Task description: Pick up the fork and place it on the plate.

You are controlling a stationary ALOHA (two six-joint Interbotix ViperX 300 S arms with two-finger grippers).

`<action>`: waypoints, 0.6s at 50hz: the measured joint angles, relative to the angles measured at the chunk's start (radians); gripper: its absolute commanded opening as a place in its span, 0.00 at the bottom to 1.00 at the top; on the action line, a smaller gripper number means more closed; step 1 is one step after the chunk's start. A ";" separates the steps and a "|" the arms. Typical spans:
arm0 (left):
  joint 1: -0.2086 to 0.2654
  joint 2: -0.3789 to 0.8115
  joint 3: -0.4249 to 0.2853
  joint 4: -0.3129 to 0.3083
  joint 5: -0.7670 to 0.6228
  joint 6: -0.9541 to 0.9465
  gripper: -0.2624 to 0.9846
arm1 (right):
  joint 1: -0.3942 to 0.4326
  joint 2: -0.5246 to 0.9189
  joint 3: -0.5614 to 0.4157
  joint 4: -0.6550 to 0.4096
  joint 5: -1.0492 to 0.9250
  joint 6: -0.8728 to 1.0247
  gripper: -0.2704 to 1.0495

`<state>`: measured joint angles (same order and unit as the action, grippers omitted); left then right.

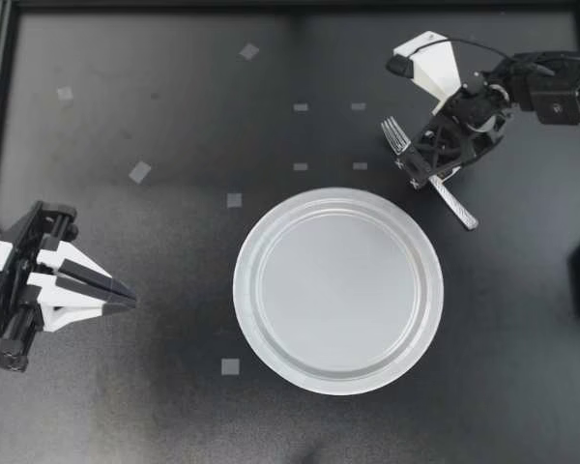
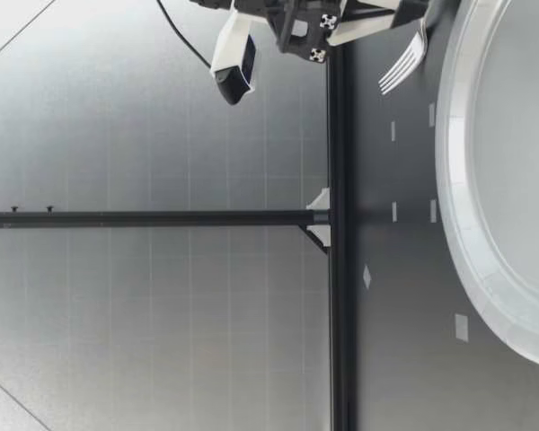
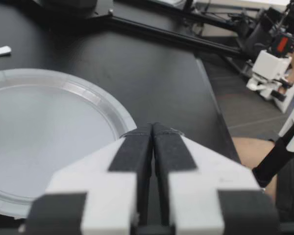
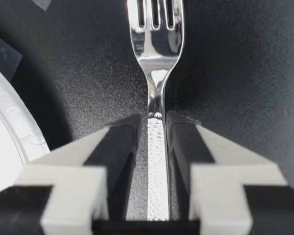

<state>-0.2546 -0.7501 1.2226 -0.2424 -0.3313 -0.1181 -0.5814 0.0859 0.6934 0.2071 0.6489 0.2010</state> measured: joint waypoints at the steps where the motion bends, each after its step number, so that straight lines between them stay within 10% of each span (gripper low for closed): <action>1: 0.000 -0.002 0.002 0.000 0.000 0.000 0.34 | 0.002 0.005 -0.002 0.000 0.000 0.002 0.49; 16: 0.000 -0.006 0.011 0.000 0.000 0.000 0.34 | 0.002 0.049 -0.020 0.000 0.002 0.023 0.45; 30: 0.000 -0.028 0.043 0.000 -0.005 0.003 0.34 | 0.005 0.014 -0.037 0.000 -0.011 0.012 0.13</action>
<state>-0.2546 -0.7777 1.2655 -0.2424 -0.3359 -0.1150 -0.5768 0.0997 0.6565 0.2071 0.6381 0.2132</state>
